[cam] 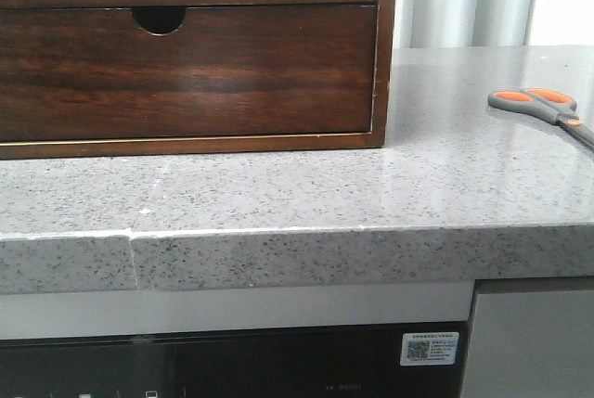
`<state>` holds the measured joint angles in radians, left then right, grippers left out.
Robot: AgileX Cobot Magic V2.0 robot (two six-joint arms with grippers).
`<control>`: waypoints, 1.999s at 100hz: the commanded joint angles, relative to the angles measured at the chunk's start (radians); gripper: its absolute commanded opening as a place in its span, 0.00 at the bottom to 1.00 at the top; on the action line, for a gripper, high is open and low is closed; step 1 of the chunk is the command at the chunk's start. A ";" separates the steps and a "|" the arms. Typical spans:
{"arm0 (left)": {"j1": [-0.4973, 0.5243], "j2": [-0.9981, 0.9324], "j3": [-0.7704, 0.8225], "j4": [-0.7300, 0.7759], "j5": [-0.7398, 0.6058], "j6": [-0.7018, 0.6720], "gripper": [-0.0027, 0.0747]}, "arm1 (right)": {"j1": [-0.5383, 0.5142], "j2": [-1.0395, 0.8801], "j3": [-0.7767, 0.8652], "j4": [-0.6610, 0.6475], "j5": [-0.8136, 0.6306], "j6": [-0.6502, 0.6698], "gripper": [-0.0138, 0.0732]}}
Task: Put scissors in drawer with both arms
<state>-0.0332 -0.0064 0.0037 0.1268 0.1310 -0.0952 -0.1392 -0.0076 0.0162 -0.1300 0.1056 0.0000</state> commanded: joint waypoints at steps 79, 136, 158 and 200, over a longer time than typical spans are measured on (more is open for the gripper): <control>0.002 0.011 -0.202 -0.028 0.093 -0.008 0.04 | -0.002 0.059 -0.174 0.052 0.106 -0.008 0.04; 0.002 0.236 -0.344 0.001 -0.036 -0.008 0.58 | -0.002 0.330 -0.380 0.153 0.209 -0.008 0.04; 0.002 0.307 -0.347 0.218 -0.270 0.023 0.67 | 0.007 0.330 -0.344 0.153 0.202 -0.008 0.04; -0.024 0.653 -0.390 0.854 -0.629 0.013 0.62 | 0.019 0.330 -0.319 0.153 0.155 -0.008 0.04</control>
<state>-0.0354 0.5862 -0.3320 0.9525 -0.3801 -0.0760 -0.1221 0.3075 -0.2784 0.0229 0.3428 0.0000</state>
